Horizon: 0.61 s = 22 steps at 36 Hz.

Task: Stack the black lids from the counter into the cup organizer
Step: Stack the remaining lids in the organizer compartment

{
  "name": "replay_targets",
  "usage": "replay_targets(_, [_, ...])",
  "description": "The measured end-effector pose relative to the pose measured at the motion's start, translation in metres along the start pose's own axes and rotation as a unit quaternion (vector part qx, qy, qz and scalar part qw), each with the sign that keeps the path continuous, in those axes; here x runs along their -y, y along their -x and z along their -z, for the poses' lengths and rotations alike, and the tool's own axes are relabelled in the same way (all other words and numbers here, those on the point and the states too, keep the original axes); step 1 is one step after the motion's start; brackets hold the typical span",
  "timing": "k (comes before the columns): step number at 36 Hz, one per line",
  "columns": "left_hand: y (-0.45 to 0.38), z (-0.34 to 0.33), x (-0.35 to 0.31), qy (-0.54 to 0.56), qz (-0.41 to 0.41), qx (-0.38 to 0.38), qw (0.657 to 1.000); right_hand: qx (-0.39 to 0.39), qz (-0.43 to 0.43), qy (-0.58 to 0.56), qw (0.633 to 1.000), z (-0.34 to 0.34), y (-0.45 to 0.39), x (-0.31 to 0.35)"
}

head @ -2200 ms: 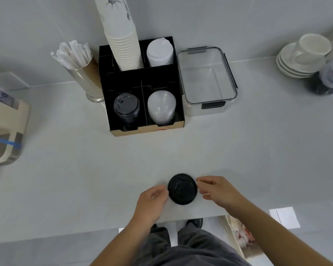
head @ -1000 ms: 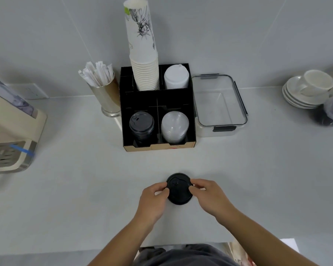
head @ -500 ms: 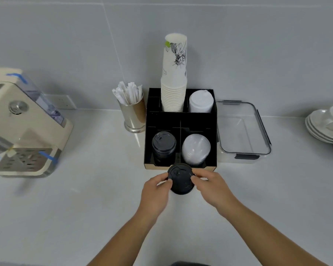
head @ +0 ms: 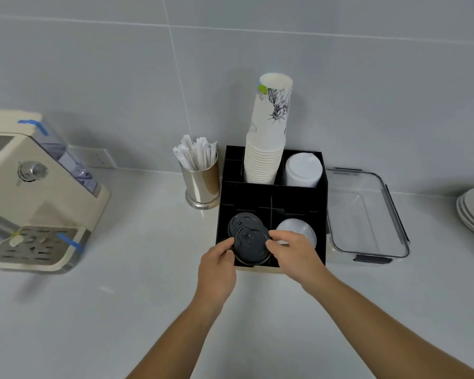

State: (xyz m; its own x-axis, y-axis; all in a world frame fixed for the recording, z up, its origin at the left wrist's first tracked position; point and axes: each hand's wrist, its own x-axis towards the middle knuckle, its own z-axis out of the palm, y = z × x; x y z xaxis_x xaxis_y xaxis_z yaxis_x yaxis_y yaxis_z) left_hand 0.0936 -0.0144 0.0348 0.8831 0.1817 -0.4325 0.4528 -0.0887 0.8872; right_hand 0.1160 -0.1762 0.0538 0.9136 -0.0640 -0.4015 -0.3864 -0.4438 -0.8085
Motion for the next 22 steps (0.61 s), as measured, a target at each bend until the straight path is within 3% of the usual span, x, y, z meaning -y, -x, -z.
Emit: replay_targets(22, [-0.043,-0.003,0.002,-0.019,-0.003,-0.005,1.0,-0.006,0.02,0.062,0.998,-0.018,-0.055,0.003])
